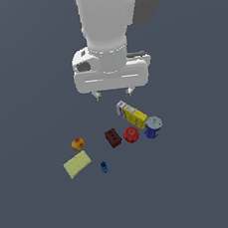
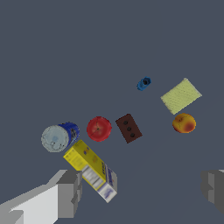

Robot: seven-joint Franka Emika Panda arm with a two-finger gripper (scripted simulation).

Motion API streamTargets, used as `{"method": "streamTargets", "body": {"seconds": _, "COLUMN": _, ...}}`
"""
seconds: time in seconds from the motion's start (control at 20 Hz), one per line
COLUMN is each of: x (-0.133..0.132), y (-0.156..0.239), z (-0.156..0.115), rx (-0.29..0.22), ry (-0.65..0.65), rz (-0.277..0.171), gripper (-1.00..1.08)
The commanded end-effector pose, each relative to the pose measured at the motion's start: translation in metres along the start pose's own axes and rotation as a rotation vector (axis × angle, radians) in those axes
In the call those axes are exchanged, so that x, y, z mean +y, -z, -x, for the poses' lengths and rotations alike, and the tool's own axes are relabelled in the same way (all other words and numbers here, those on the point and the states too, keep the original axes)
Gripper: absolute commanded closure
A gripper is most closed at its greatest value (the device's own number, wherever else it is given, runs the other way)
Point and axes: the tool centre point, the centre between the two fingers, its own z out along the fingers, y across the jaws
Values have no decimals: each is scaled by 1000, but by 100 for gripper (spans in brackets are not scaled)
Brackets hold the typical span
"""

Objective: Pick up a designated object from a clutter of objects.

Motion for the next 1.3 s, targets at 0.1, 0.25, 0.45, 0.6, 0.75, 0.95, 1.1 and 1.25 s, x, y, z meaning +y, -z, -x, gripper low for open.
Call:
{"method": "streamTargets", "body": {"seconds": 0.1, "x": -1, "y": 1, "z": 0, "rx": 2, "ry": 5, "rz": 0, "gripper": -92}}
{"method": "streamTargets", "body": {"seconds": 0.25, "x": -7, "y": 4, "z": -1, "rx": 13, "ry": 29, "rz": 1, "gripper": -92}}
{"method": "streamTargets", "body": {"seconds": 0.45, "x": -14, "y": 9, "z": -2, "rx": 28, "ry": 59, "rz": 3, "gripper": -92}}
{"method": "streamTargets", "body": {"seconds": 0.6, "x": -14, "y": 9, "z": -2, "rx": 28, "ry": 59, "rz": 3, "gripper": -92}}
{"method": "streamTargets", "body": {"seconds": 0.75, "x": -15, "y": 6, "z": -2, "rx": 27, "ry": 67, "rz": 3, "gripper": -92}}
{"method": "streamTargets", "body": {"seconds": 0.95, "x": -19, "y": -5, "z": 1, "rx": 26, "ry": 100, "rz": 6, "gripper": -92}}
{"method": "streamTargets", "body": {"seconds": 1.1, "x": -23, "y": -18, "z": 4, "rx": 24, "ry": 140, "rz": 9, "gripper": -92}}
{"method": "streamTargets", "body": {"seconds": 1.25, "x": -29, "y": -36, "z": 10, "rx": 22, "ry": 195, "rz": 12, "gripper": -92}}
